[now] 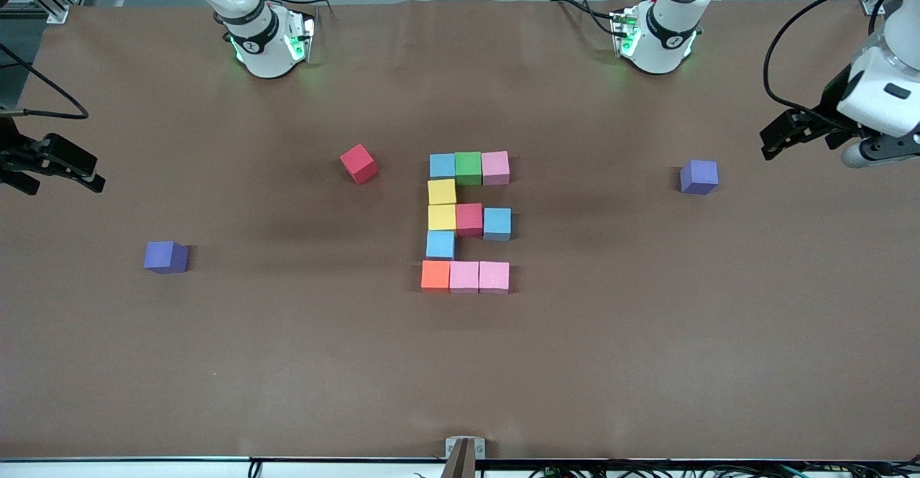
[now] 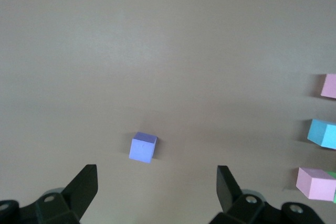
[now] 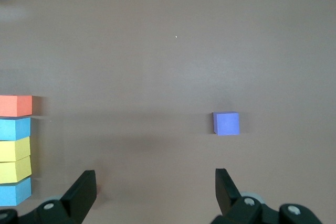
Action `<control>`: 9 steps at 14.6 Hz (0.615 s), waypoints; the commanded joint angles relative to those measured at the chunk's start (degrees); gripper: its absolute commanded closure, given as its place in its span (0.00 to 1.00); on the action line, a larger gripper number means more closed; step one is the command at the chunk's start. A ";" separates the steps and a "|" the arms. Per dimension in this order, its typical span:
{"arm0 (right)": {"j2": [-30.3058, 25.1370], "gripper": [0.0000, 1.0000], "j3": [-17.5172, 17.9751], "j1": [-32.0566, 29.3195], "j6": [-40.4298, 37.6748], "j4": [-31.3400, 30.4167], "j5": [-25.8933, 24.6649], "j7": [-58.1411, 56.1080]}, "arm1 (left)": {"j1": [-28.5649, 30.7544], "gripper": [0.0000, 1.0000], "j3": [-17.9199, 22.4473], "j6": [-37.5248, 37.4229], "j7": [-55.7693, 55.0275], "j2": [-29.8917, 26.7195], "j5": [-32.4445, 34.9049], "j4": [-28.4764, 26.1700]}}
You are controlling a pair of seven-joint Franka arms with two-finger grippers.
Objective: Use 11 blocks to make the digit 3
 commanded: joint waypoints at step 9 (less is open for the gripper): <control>-0.79 0.00 -0.12 0.39 0.48 -1.07 -1.09 0.01 | 0.62 0.00 -1.93 -3.90 4.84 -2.32 -2.83 1.34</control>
